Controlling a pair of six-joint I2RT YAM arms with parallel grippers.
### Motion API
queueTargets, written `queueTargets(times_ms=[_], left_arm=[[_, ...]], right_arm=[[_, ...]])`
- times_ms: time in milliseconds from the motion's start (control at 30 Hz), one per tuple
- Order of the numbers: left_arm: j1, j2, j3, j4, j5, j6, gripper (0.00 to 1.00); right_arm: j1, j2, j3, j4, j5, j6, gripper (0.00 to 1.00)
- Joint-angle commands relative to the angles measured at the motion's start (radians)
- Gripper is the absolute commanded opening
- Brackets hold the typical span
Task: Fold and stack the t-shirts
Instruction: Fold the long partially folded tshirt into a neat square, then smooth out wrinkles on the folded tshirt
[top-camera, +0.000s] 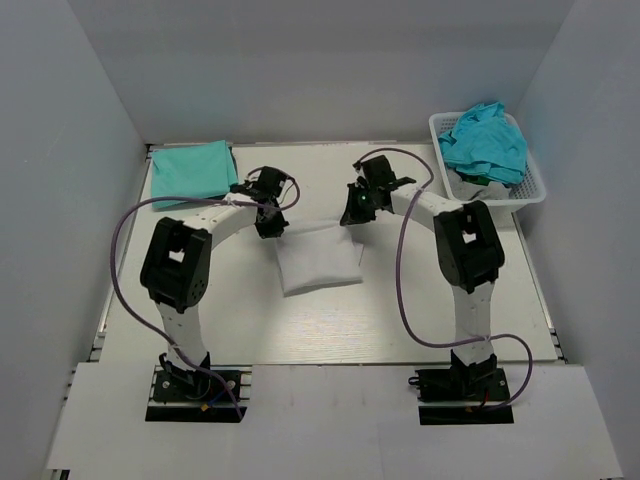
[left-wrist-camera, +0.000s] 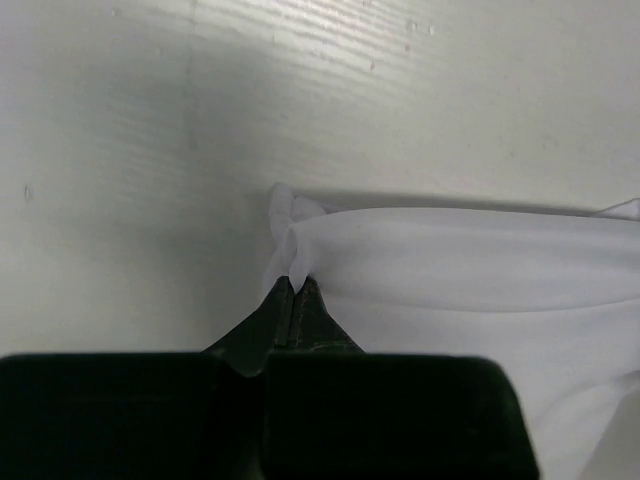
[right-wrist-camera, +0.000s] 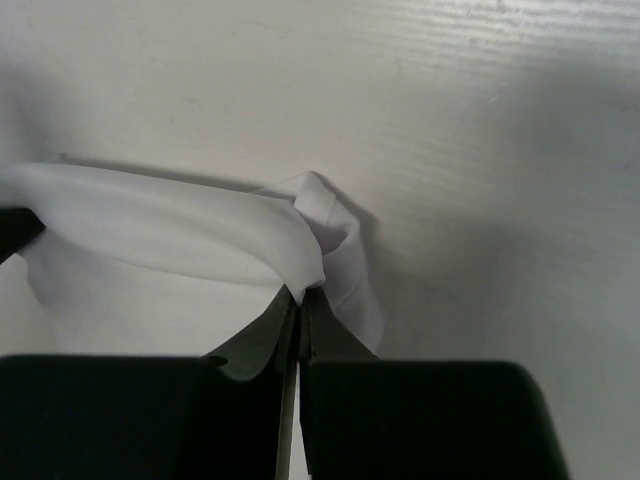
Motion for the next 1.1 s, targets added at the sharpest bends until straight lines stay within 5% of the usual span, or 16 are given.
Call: queueTargets(times_ms=[0,67,167,233,300,333,367,500,633,833,1067], left_arm=[[0.025,0.022,0.065,-0.006,-0.061,0.015,0.0],[0.025,0.031,0.078,-0.016,-0.048,0.015,0.0],[0.025,0.031,0.119,-0.061,-0.058,0.024,0.31],[0.025,-0.003,0.141,-0.093,-0.09,0.024,0.7],[0.025,-0.036,0.17,-0.13,-0.111,0.024,1.0],[0.025,-0.046,0.181,-0.139,-0.122,0.024,1.0],[0.025,-0.046,0.213,-0.151,-0.134,0.024,1.0],[0.007,-0.076,0.279,-0.201,-0.093,0.004,1.0],[0.006,-0.109,0.19,-0.025,0.096,0.025,1.0],[0.017,-0.003,0.13,0.098,0.219,0.025,1.0],[0.036,0.074,0.073,0.218,0.19,0.053,1.0]], right_arm=[[-0.026,0.051,0.101,-0.017,0.04,-0.034,0.04],[-0.031,0.089,0.144,-0.026,0.029,-0.028,0.19],[-0.032,0.086,0.187,-0.052,0.009,-0.033,0.27],[-0.034,0.067,0.199,-0.063,0.012,-0.047,0.28],[-0.032,0.017,0.199,-0.075,0.03,-0.047,0.48],[-0.034,-0.009,0.202,-0.081,0.042,-0.051,0.6],[-0.032,-0.036,0.201,-0.098,0.05,-0.054,0.9],[-0.025,-0.133,0.134,-0.094,0.012,-0.053,0.9],[-0.023,-0.185,0.037,0.047,-0.112,-0.001,0.9],[-0.031,-0.066,0.05,0.19,-0.294,0.077,0.9],[-0.046,0.111,0.103,0.338,-0.356,0.145,0.9]])
